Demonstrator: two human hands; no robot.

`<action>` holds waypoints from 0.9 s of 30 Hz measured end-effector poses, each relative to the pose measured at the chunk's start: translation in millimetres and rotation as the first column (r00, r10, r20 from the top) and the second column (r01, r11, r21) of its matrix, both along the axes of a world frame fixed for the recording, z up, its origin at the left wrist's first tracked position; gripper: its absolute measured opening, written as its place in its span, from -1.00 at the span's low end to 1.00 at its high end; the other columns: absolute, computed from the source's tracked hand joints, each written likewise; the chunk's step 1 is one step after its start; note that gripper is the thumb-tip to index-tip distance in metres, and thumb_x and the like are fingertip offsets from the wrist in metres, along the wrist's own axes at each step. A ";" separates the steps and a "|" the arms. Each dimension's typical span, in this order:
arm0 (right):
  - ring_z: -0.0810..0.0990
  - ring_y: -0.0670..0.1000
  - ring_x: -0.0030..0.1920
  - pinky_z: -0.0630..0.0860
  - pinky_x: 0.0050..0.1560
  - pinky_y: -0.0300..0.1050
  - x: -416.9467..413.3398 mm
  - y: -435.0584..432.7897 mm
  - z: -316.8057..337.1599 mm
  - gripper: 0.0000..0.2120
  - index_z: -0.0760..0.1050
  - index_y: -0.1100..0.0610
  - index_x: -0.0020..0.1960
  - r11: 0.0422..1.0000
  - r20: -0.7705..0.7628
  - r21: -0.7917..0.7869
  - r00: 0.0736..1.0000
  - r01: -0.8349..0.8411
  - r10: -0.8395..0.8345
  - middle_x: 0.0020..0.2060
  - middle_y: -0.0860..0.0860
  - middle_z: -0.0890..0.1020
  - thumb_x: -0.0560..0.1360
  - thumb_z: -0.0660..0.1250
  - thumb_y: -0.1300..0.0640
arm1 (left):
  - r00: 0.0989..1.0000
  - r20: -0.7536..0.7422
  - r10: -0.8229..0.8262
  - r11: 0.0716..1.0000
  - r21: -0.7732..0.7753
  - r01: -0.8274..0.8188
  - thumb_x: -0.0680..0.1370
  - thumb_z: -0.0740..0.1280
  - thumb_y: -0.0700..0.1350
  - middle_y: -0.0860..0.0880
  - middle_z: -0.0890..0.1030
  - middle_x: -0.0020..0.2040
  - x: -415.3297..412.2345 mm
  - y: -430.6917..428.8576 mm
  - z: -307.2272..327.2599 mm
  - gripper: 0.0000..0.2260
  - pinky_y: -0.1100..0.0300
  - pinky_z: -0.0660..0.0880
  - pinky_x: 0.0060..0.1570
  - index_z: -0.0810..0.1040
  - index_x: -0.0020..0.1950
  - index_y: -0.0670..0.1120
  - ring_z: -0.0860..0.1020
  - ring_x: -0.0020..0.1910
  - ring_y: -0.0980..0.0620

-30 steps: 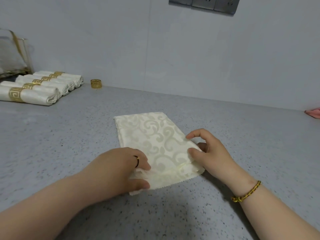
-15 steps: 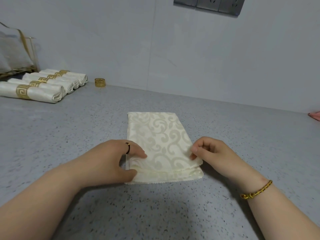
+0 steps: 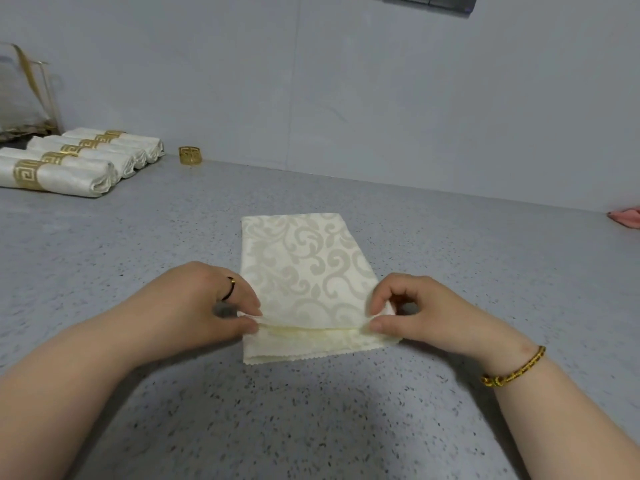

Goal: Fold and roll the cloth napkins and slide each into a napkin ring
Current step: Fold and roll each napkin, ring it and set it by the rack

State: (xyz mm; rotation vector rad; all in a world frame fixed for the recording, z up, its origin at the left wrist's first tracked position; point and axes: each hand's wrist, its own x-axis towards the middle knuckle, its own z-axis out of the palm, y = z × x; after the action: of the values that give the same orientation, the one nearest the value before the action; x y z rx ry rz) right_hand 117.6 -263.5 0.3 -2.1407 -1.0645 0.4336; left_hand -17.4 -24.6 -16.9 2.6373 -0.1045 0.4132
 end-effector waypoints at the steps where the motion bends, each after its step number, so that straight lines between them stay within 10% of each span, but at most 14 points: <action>1: 0.47 0.06 -0.10 0.40 0.01 -0.18 0.1 -1.0 -0.1 -0.82 0.48 -0.03 -0.25 1.000 0.023 -0.019 1.000 -0.006 0.006 -0.14 -0.03 0.51 0.34 0.46 0.17 | 1.000 -0.022 -0.009 1.000 0.017 0.009 0.17 0.25 0.34 0.66 0.40 -0.17 0.3 0.7 -0.7 -0.97 0.53 0.39 -0.05 0.41 -0.46 0.52 0.46 -0.03 0.49; 6: 0.41 -0.14 -0.05 0.33 0.01 -0.37 1.9 -5.0 0.3 -0.77 0.42 -0.12 -0.18 0.991 0.107 -0.125 0.992 -0.048 0.062 -0.10 -0.14 0.44 0.35 0.46 0.12 | 0.996 -0.086 0.026 0.998 0.061 -0.020 0.14 0.25 0.41 0.53 0.49 -0.17 -5.6 -11.0 -0.3 -0.88 0.48 0.40 -0.01 0.42 -0.38 0.49 0.46 0.00 0.41; 10: 0.28 -0.23 -0.01 0.27 -0.01 -0.44 1.2 -8.2 2.3 -0.65 0.30 -0.22 -0.11 0.953 0.151 -0.286 0.977 -0.103 0.151 -0.08 -0.24 0.35 0.34 0.46 0.02 | 0.996 -0.009 0.093 0.947 0.311 -0.085 -0.02 -0.06 0.49 0.50 0.34 -0.15 -12.1 -27.4 3.1 -0.29 0.61 0.26 -0.20 0.42 0.05 0.36 0.38 -0.09 0.46; 14: 0.27 -0.18 -0.02 0.28 -0.01 -0.41 -1.8 -9.0 3.3 -0.63 0.22 -0.23 -0.12 0.943 0.215 -0.319 0.963 -0.091 0.165 -0.11 -0.29 0.28 0.37 0.42 0.04 | 0.998 0.024 0.055 0.920 0.388 -0.060 0.18 0.08 0.30 0.40 0.51 -0.36 -12.1 -29.8 3.8 -0.64 0.63 0.08 -0.50 0.59 -0.25 0.25 0.47 -0.40 0.40; 20: 0.19 -0.14 -0.02 0.16 0.01 -0.54 -5.9 -3.2 -0.8 -0.61 0.30 -0.06 0.14 0.964 0.440 -0.263 0.885 -0.035 0.152 -0.06 -0.18 0.30 0.39 0.38 0.02 | 0.983 0.145 0.110 0.943 0.296 -0.149 0.28 -0.07 0.23 0.08 0.60 -0.38 -5.3 -23.1 -5.8 -0.49 0.27 0.44 -0.41 0.60 -0.29 0.00 0.56 -0.38 0.15; 27: 0.32 -0.07 -0.05 0.21 -0.10 -0.29 -5.0 4.2 -6.1 -0.83 0.47 0.10 0.00 0.980 0.551 -0.199 0.825 -0.014 0.124 -0.13 -0.06 0.48 0.46 0.30 0.06 | 0.988 -0.084 0.127 0.985 -0.111 -0.136 0.19 0.04 0.32 0.02 0.43 -0.40 -5.3 -4.9 1.5 -0.36 0.32 0.29 -0.37 0.51 -0.28 -0.25 0.37 -0.41 0.16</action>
State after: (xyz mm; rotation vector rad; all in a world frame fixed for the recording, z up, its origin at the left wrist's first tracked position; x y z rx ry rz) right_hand 112.6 -259.3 -5.9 -2.4792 -1.4747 -0.0932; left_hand -22.8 -29.5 -15.4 2.5491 0.1158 0.3494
